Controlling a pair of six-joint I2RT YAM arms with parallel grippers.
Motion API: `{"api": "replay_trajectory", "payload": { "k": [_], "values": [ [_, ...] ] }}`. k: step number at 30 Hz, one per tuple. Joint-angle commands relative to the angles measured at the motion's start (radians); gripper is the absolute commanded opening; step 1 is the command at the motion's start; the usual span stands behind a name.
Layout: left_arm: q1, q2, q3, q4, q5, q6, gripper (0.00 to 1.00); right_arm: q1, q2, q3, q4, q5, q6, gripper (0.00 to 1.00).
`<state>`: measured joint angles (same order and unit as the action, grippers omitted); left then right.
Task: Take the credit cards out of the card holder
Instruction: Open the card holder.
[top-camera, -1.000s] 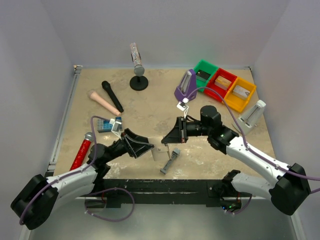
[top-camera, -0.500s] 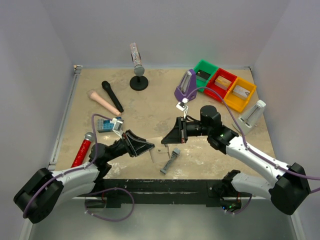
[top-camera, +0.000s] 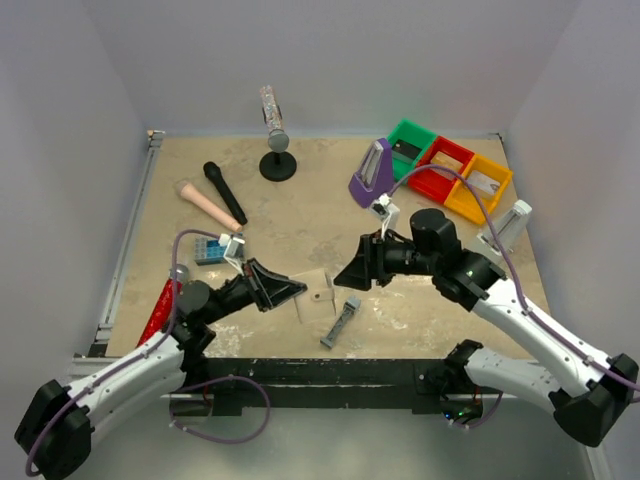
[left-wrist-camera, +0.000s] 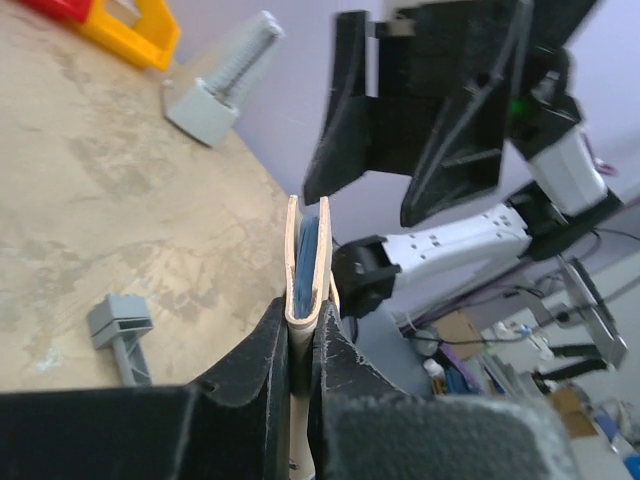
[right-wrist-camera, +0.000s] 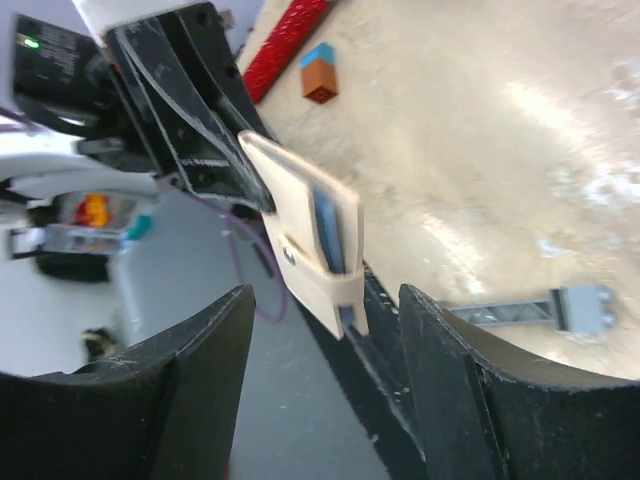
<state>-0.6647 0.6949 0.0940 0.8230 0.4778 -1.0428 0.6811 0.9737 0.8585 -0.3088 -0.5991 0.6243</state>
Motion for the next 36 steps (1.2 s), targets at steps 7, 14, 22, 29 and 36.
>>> {"api": "replay_trajectory", "payload": {
  "k": [7, 14, 22, 29, 36],
  "values": [
    [-0.067, -0.018, 0.401, -0.903, -0.378, 0.064, 0.00, 0.339, 0.062, 0.278, -0.400, 0.738, -0.229, 0.59],
    [-0.173, 0.002, 0.515, -1.035, -0.544, 0.020, 0.00, 0.442, 0.183, 0.384, -0.429, 0.887, -0.235, 0.56],
    [-0.210, 0.031, 0.559, -1.070, -0.576, -0.023, 0.00, 0.479, 0.304, 0.477, -0.446, 0.915, -0.236, 0.56],
    [-0.214, 0.029, 0.561, -1.065, -0.578, -0.026, 0.00, 0.503, 0.365, 0.530, -0.460, 0.889, -0.242, 0.61],
    [-0.219, 0.025, 0.552, -1.032, -0.555, -0.031, 0.00, 0.515, 0.427, 0.547, -0.467, 0.868, -0.239, 0.59]
  ]
}}
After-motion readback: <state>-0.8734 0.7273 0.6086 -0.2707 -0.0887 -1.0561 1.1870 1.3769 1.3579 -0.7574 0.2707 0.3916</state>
